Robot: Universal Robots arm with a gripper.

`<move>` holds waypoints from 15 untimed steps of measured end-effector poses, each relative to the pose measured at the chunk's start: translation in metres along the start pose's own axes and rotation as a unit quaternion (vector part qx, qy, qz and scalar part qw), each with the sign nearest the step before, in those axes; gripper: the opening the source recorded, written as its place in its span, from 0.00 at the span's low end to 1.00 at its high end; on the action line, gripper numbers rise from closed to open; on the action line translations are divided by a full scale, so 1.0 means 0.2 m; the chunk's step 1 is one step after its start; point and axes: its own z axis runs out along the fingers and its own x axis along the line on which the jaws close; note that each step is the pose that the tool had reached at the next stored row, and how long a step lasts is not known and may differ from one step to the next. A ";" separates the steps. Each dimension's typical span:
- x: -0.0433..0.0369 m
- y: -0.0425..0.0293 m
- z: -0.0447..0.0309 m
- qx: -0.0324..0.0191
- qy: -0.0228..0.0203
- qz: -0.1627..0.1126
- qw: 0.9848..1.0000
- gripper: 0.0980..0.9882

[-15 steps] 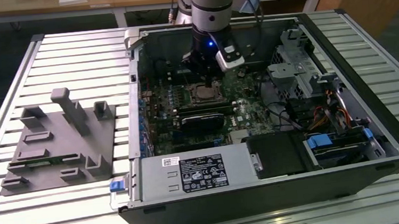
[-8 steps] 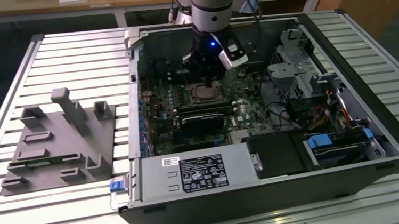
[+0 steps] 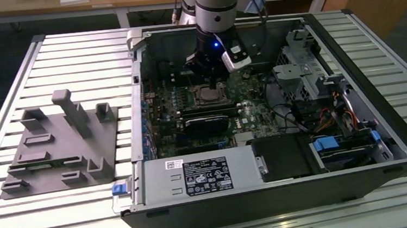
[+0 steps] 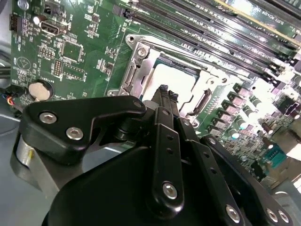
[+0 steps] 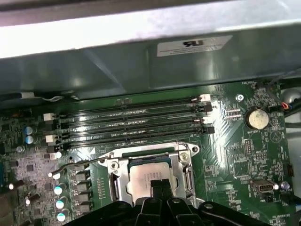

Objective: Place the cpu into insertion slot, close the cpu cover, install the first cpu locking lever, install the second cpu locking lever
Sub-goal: 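Close the cpu cover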

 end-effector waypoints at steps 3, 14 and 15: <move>0.000 0.000 -0.009 0.000 0.000 0.002 1.000 0.01; 0.000 0.002 -0.065 0.000 0.000 0.002 1.000 0.01; 0.000 0.002 -0.065 0.000 0.000 0.002 1.000 0.01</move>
